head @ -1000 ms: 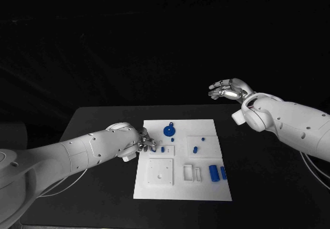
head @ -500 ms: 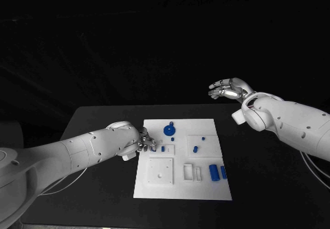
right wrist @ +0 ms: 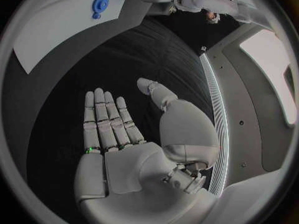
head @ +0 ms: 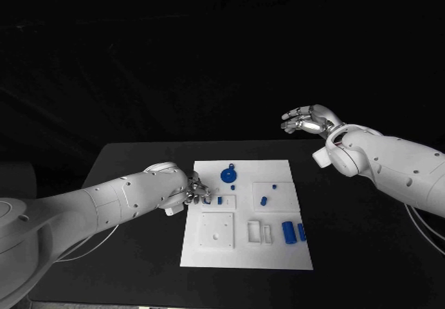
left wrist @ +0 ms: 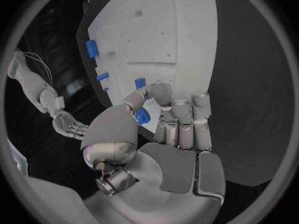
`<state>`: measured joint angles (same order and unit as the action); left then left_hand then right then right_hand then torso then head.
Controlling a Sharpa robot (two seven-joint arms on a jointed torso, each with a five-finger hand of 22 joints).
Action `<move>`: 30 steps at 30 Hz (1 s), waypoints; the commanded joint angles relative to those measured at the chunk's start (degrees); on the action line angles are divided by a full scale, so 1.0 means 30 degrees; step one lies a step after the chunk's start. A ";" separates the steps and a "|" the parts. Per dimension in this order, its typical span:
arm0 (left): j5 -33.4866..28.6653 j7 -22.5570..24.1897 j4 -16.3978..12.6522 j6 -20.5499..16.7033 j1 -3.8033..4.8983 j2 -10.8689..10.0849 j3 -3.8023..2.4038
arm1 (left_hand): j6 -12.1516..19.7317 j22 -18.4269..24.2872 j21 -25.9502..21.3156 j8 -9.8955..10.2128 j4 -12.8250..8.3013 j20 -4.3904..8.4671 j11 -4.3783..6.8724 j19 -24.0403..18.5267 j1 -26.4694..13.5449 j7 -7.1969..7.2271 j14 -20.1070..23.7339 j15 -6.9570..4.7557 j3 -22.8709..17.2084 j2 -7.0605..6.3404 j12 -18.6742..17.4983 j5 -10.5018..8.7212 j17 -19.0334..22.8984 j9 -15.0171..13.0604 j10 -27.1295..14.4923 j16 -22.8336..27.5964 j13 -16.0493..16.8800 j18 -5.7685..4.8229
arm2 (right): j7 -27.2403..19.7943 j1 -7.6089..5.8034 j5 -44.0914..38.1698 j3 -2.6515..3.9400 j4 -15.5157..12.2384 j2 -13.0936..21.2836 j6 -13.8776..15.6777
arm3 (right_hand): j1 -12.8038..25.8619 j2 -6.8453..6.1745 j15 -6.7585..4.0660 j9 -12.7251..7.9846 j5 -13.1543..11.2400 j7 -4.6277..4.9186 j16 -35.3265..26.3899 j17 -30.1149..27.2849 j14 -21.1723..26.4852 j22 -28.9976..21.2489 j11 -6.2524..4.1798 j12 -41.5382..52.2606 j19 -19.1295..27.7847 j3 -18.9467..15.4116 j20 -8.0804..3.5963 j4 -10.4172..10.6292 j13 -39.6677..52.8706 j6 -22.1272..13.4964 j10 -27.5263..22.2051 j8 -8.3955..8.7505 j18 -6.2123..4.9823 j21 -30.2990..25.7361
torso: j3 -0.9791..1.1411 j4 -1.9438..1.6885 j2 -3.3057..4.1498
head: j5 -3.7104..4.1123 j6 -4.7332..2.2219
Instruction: Assemble the parts on the task board
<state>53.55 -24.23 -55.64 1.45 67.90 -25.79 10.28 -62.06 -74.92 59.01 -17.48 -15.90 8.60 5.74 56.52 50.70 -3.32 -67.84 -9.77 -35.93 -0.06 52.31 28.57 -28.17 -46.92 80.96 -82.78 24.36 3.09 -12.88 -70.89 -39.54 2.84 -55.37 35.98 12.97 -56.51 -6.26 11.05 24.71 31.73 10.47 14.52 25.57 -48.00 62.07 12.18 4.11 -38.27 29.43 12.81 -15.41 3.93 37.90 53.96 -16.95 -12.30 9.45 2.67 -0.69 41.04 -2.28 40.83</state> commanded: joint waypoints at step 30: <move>-0.1415 -0.0768 0.1285 0.2743 0.0100 0.0713 0.0038 | -0.1822 -0.0333 0.0171 -0.0027 -0.0266 0.2324 0.0137 -0.0023 -0.0445 0.1027 -0.0492 -0.0716 -0.0332 0.0690 0.0199 -0.0093 -0.0104 -0.0131 -0.0089 -0.0144 0.0093 -0.0072 | -0.0089 0.0084 -0.0739 0.0008 -0.0032 -0.0030 -0.0477 | -0.1712 -0.0226 0.0127 -0.0180 -0.0628 0.0609 -0.0194 -0.0250 0.0261 0.0302 0.0170 -0.0113 0.0231 0.0536 0.0063 -0.0343 -0.0019 0.0091 -0.0176 -0.0122 0.0044 -0.0423 | -0.0012 -0.0023 -0.0014 | 0.0059 0.0157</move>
<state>47.50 -25.94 -51.31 7.80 68.67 -23.81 10.15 -62.06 -74.94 59.22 -17.16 -16.03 8.60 5.89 56.52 49.11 -3.32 -67.84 -9.78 -35.81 1.53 52.58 27.78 -28.43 -47.21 80.79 -82.98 24.55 3.09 -12.75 -70.70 -41.12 2.84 -55.41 35.94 12.47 -61.19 -7.01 11.46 24.26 30.18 10.48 14.30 24.92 -47.59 62.92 12.60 4.11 -38.06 30.86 13.02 -16.52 3.93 37.90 53.55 -16.95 -11.93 8.57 2.64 -0.72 41.02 -2.08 41.31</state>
